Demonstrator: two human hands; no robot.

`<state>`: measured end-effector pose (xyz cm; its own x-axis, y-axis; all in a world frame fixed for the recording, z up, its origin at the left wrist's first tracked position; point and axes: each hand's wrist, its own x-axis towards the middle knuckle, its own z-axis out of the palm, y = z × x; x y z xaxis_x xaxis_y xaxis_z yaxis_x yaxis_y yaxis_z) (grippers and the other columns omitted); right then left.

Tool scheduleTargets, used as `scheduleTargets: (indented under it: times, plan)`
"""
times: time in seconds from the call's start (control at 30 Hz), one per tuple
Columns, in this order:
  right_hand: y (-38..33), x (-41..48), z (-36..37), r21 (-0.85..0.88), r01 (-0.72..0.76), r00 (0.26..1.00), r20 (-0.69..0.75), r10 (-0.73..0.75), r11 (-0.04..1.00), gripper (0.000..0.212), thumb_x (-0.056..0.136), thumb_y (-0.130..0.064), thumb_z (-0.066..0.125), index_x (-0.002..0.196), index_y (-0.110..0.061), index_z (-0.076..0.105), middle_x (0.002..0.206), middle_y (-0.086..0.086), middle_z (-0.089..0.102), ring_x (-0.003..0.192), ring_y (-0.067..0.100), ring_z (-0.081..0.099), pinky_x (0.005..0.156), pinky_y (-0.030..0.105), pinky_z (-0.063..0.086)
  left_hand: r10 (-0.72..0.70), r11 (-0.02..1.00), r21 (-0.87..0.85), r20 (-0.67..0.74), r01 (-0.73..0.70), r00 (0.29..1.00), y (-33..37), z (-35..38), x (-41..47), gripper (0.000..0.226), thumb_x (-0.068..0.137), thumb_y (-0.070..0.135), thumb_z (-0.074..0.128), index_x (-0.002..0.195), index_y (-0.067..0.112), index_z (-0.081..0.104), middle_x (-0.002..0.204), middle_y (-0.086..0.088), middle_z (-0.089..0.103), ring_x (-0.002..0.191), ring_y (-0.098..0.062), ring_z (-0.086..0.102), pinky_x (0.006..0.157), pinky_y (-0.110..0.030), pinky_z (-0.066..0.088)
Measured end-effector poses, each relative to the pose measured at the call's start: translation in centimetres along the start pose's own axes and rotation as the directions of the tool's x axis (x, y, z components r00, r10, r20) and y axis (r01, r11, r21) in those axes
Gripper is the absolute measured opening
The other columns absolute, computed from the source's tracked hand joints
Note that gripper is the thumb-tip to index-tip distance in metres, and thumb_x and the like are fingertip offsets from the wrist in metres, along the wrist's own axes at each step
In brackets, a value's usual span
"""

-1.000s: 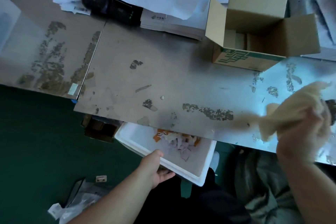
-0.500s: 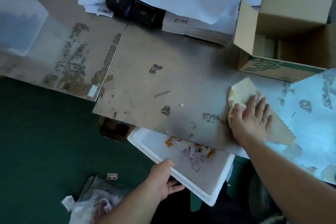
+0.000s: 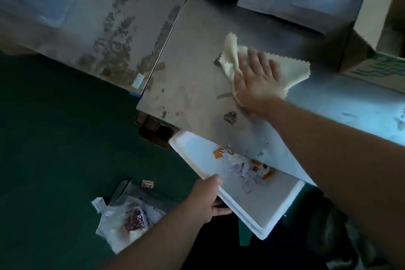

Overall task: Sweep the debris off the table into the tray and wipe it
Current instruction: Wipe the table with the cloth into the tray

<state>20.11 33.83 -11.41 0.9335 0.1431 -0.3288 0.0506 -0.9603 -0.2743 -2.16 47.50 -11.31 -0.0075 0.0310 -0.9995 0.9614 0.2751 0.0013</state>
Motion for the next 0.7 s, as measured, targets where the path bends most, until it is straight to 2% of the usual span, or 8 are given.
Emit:
scheduleTargets:
  times: [0.13, 0.2, 0.37, 0.47, 0.53, 0.6, 0.63, 0.7]
  plan:
    - [-1.3, -4.7, 2.5, -0.091, 0.326, 0.945, 0.06, -0.321, 0.941, 0.063, 0.101, -0.048, 0.015, 0.162, -0.034, 0.01, 0.17, -0.005, 0.003, 0.157, 0.015, 0.0, 0.126, 0.042, -0.001, 0.004, 1.0, 0.0, 0.005, -0.004, 1.0, 0.2, 0.1, -0.4, 0.015, 0.097, 0.018, 0.053, 0.108, 0.009, 0.058, 0.106, -0.017, 0.069, 0.094, -0.033, 0.07, 0.072, -0.049, 0.063]
    - [-1.1, -7.8, 3.8, -0.113, 0.411, 0.911, 0.077, -0.405, 0.905, 0.061, 0.103, -0.045, 0.018, 0.162, -0.032, 0.011, 0.17, -0.005, 0.006, 0.157, 0.015, 0.003, 0.126, 0.043, 0.002, 0.0, 1.0, -0.021, 0.001, 0.0, 1.0, 0.1, 0.3, -0.5, 0.015, 0.097, 0.018, 0.054, 0.108, 0.009, 0.058, 0.103, -0.017, 0.069, 0.091, -0.033, 0.07, 0.073, -0.05, 0.063]
    - [0.8, -15.5, 5.8, -0.083, 0.517, 0.854, 0.113, -0.507, 0.852, 0.059, 0.105, -0.038, 0.023, 0.162, -0.022, 0.021, 0.168, -0.004, 0.015, 0.156, 0.015, 0.01, 0.126, 0.04, 0.008, 0.01, 0.999, -0.035, -0.011, -0.01, 1.0, -0.1, 1.0, -1.6, 0.012, 0.1, 0.016, 0.053, 0.091, 0.009, 0.053, 0.087, -0.014, 0.06, 0.085, -0.034, 0.066, 0.092, -0.057, 0.058]
    - [2.6, -19.3, 5.3, 0.082, 0.477, 0.87, 0.095, -0.483, 0.875, 0.054, 0.105, -0.033, 0.031, 0.157, -0.019, 0.037, 0.165, -0.003, 0.028, 0.154, 0.012, 0.02, 0.126, 0.036, 0.012, 0.009, 0.999, -0.039, -0.02, -0.01, 1.0, -0.4, 1.8, -1.7, 0.013, 0.099, 0.017, 0.055, 0.092, 0.007, 0.05, 0.091, -0.018, 0.056, 0.095, -0.042, 0.065, 0.089, -0.058, 0.058]
    - [3.6, -21.4, 4.0, 0.268, 0.33, 0.939, 0.006, -0.344, 0.905, 0.049, 0.106, -0.035, 0.032, 0.152, -0.025, 0.046, 0.159, -0.005, 0.042, 0.149, 0.011, 0.031, 0.123, 0.035, 0.022, 0.001, 0.998, -0.063, -0.015, -0.002, 1.0, -0.7, 1.9, -1.3, 0.014, 0.099, 0.018, 0.056, 0.094, 0.007, 0.05, 0.095, -0.02, 0.058, 0.098, -0.045, 0.065, 0.083, -0.057, 0.059]
    - [4.0, -23.2, 0.6, 0.483, 0.047, 0.994, -0.11, 0.008, 0.874, 0.036, 0.106, -0.034, 0.035, 0.129, -0.039, 0.062, 0.128, -0.014, 0.067, 0.125, 0.01, 0.056, 0.106, 0.033, 0.045, -0.013, 0.998, -0.066, 0.007, 0.014, 1.0, -0.9, 2.1, -1.0, 0.015, 0.099, 0.02, 0.057, 0.099, 0.008, 0.05, 0.102, -0.021, 0.059, 0.103, -0.047, 0.065, 0.074, -0.055, 0.061]
    - [4.6, -23.8, -1.2, 0.63, -0.114, 0.963, -0.119, 0.24, 0.768, 0.03, 0.106, -0.033, 0.038, 0.112, -0.039, 0.067, 0.103, -0.013, 0.072, 0.104, 0.008, 0.064, 0.09, 0.029, 0.052, -0.025, 0.998, -0.055, 0.027, 0.026, 0.999, -1.0, 2.3, -1.0, 0.016, 0.098, 0.02, 0.058, 0.103, 0.007, 0.05, 0.106, -0.022, 0.06, 0.106, -0.048, 0.065, 0.07, -0.053, 0.061]
    - [7.1, -24.6, -4.1, 0.843, -0.327, 0.742, -0.05, 0.668, 0.427, 0.03, 0.104, -0.029, 0.04, 0.091, -0.027, 0.067, 0.075, -0.005, 0.068, 0.083, 0.008, 0.067, 0.071, 0.03, 0.049, -0.045, 0.998, -0.041, 0.053, 0.047, 0.998, -1.0, 2.5, -0.7, 0.019, 0.096, 0.018, 0.057, 0.108, 0.006, 0.049, 0.111, -0.023, 0.059, 0.111, -0.05, 0.064, 0.069, -0.054, 0.061]
